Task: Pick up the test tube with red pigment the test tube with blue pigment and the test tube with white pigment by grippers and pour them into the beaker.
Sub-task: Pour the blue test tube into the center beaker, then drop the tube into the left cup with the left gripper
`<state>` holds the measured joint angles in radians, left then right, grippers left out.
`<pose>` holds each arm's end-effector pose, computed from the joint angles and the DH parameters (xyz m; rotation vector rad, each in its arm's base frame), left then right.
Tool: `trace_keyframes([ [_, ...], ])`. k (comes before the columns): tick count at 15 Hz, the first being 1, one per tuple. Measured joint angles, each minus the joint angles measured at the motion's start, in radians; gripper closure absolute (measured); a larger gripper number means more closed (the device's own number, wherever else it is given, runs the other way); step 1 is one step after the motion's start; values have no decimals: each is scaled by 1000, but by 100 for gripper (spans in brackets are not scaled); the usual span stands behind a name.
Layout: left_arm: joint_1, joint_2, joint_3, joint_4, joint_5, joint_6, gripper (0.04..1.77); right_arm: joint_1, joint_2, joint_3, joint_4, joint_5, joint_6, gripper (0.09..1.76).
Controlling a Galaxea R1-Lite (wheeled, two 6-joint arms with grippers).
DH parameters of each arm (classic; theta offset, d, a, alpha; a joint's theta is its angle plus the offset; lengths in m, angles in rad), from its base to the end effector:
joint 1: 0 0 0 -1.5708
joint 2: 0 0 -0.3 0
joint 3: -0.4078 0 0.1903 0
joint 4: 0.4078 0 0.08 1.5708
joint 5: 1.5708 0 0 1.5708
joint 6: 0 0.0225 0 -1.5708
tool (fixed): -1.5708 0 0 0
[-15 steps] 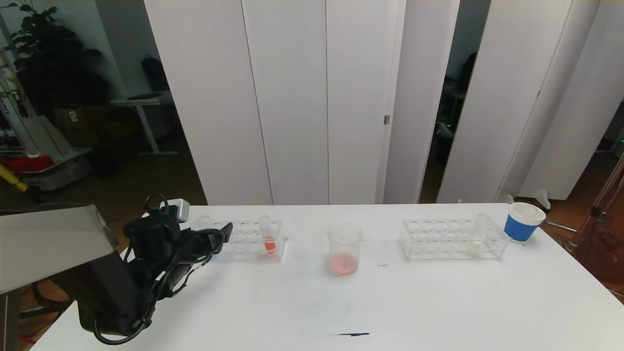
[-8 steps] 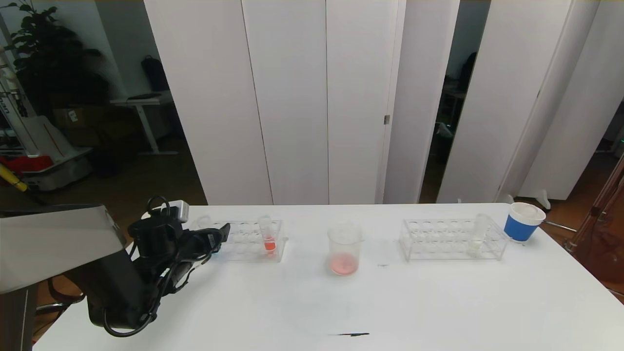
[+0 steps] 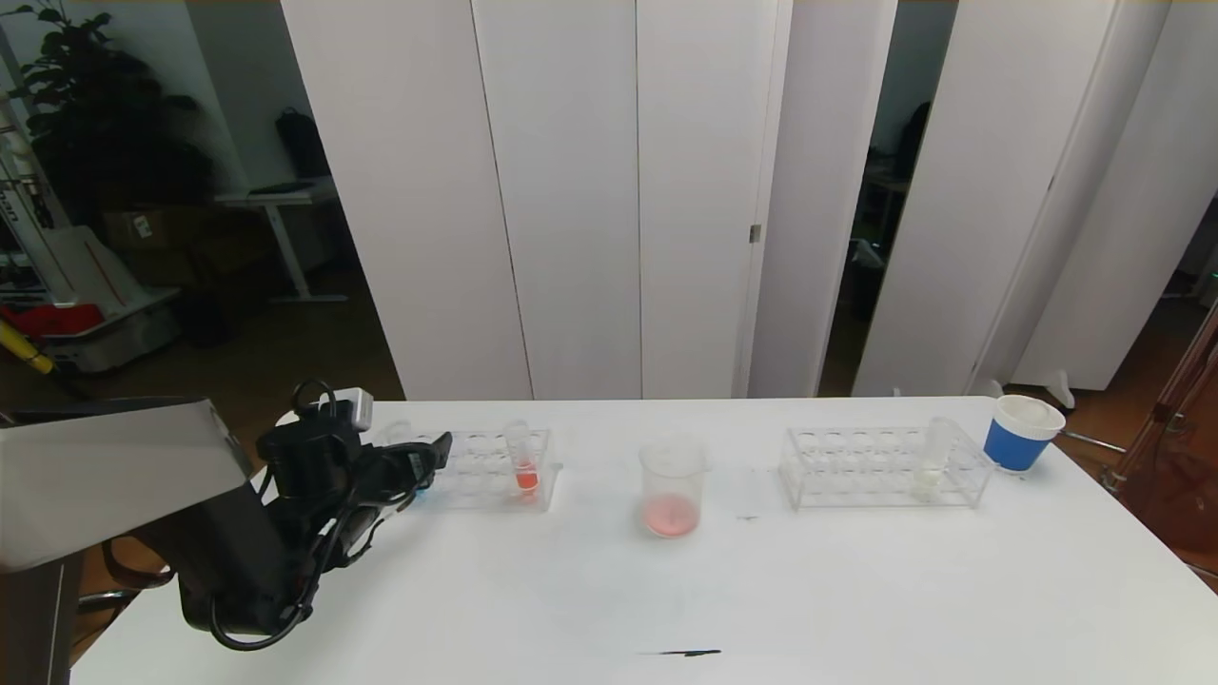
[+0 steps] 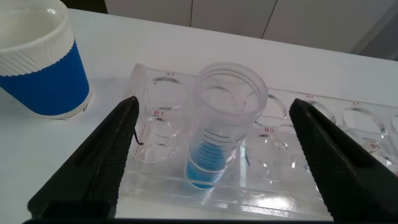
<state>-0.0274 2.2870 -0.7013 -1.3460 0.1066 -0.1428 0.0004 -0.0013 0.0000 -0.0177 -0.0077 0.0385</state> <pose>0.3692 -0.0077 0.0262 -0.1260 0.2331 0.0957 -0.0229 -0.0002 0.0773 0.0386 -0.0191 -0.0069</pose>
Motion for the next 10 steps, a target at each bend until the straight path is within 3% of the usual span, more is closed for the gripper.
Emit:
trace_keyframes([
  [2, 0, 3, -7, 3, -1, 0, 11, 0, 0, 0, 0, 0, 0, 10],
  [3, 0, 5, -9, 6, -1, 0, 30, 0, 0, 0, 0, 0, 0, 10],
  [4, 0, 5, -10, 8, -4, 0, 62, 0, 0, 0, 0, 0, 0, 10],
  [5, 0, 5, -10, 9, -6, 0, 107, 0, 0, 0, 0, 0, 0, 10],
  [6, 1, 5, -10, 9, -6, 1, 136, 0, 0, 0, 0, 0, 0, 10],
  [7, 0, 5, -10, 9, -8, 1, 135, 0, 0, 0, -1, 0, 0, 10],
  [8, 0, 4, -9, 9, -10, 0, 111, 0, 0, 0, 0, 0, 0, 10],
  [9, 0, 3, -7, 9, -10, 0, 124, 0, 0, 0, 0, 0, 0, 10],
  [10, 1, 3, -6, 9, -13, 0, 124, 0, 0, 0, 0, 0, 0, 10],
])
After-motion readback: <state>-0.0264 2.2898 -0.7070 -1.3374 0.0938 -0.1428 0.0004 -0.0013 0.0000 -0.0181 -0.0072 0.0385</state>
